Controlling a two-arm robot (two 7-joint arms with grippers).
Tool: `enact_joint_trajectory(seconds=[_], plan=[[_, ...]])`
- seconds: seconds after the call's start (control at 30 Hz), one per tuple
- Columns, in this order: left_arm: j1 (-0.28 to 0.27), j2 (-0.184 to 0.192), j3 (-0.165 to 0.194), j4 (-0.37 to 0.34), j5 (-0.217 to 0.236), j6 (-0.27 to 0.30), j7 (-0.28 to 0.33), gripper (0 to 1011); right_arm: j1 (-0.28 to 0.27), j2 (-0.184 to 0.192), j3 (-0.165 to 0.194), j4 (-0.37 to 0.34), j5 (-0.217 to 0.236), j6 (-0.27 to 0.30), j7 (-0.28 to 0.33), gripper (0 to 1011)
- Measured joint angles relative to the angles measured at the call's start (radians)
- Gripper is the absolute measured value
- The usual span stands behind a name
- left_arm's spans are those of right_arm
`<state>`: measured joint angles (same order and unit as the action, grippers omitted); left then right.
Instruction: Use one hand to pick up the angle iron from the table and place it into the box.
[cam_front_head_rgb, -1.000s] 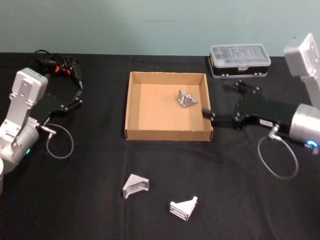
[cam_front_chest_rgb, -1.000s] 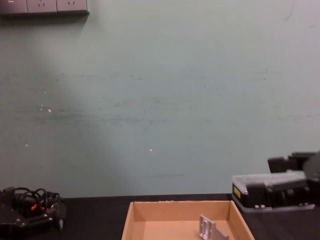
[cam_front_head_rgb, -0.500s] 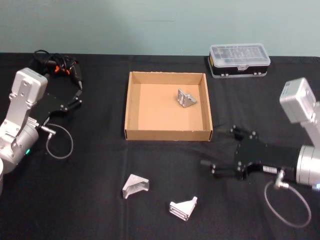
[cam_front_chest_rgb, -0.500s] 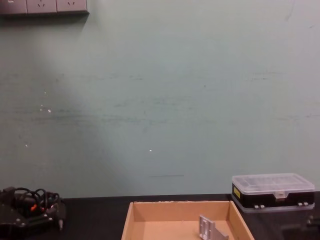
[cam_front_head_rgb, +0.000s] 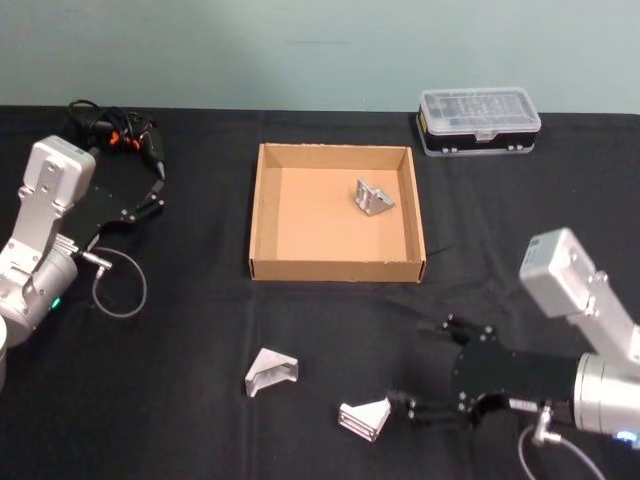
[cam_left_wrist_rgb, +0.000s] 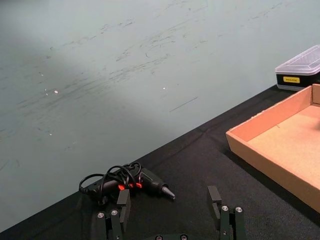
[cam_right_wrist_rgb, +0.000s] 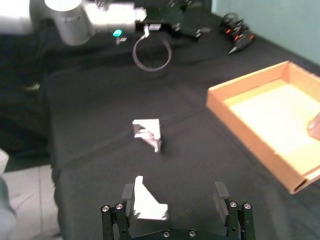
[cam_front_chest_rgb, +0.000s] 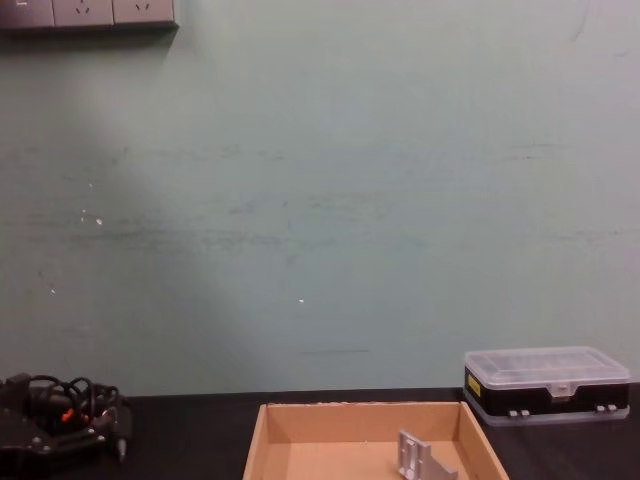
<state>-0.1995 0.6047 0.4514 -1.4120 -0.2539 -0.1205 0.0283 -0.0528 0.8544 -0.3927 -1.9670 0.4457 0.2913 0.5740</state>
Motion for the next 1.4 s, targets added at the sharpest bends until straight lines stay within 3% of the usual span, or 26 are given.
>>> enact_joint_trajectory(seconds=[0.37,0.57,1.03,1.4], plan=[[0.0,0.0,0.0,0.0,0.0,0.0,0.0,1000,0.007,0.016,-0.078,-0.002,-0.079,0.01,-0.001,1004],[0.0,0.0,0.0,0.0,0.0,0.0,0.0,1000,0.015,0.011,-0.096,0.009,-0.118,0.018,-0.009,1004],[0.0,0.0,0.0,0.0,0.0,0.0,0.0,1000,0.033,-0.045,-0.125,0.039,-0.15,0.032,-0.007,1004],[0.0,0.0,0.0,0.0,0.0,0.0,0.0,1000,0.055,-0.06,-0.154,0.049,-0.194,0.042,0.003,1004]])
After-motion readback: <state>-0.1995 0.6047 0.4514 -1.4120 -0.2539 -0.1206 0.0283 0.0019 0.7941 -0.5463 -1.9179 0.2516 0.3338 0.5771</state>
